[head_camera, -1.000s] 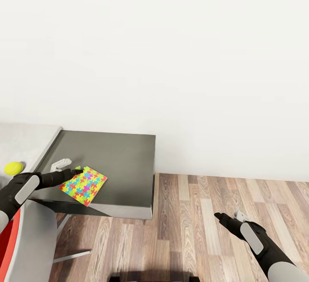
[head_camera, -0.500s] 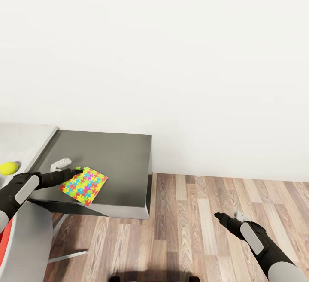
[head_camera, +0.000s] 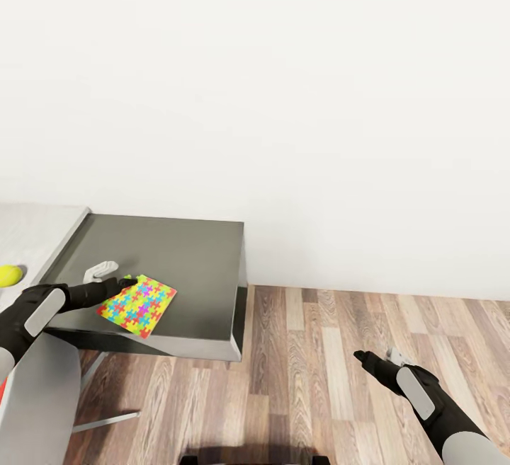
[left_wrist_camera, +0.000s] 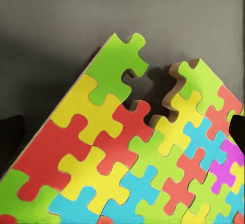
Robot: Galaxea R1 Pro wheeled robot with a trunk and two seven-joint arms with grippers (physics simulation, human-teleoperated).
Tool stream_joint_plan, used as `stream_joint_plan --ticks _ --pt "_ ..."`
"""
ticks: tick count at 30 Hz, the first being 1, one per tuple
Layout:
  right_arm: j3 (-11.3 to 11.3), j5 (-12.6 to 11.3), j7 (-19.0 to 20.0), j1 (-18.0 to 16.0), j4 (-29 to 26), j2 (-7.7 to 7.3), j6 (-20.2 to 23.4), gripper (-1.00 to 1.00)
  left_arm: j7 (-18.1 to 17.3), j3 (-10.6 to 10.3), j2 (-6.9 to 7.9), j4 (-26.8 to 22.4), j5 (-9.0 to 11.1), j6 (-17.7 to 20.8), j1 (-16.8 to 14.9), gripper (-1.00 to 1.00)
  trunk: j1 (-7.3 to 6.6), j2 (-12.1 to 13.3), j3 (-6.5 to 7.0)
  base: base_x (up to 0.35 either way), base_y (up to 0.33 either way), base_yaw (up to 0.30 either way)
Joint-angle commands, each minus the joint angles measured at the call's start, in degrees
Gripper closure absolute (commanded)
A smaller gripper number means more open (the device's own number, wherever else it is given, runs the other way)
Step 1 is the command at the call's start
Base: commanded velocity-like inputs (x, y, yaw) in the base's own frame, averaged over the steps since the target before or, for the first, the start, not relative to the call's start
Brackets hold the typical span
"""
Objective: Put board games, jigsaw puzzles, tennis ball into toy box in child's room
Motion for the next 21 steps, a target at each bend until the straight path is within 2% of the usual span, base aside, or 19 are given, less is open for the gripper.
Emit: stream_joint_plan --ticks 1,21 --pt "0.0 -0.6 -0.4 0.0 -0.1 0.00 0.2 -1.00 0.0 -0.5 0.07 0.1 -0.5 0.1 0.0 -1.00 0.04 -0.1 -0.10 -0.033 -0.044 0.000" --pt "0.1 -0.7 -0.4 0.0 0.0 0.00 -2.6 -1.00 0.0 -0.4 0.09 0.1 -0.5 0.1 0.0 -1.00 0.04 -0.1 -0.10 -0.011 -0.016 0.000"
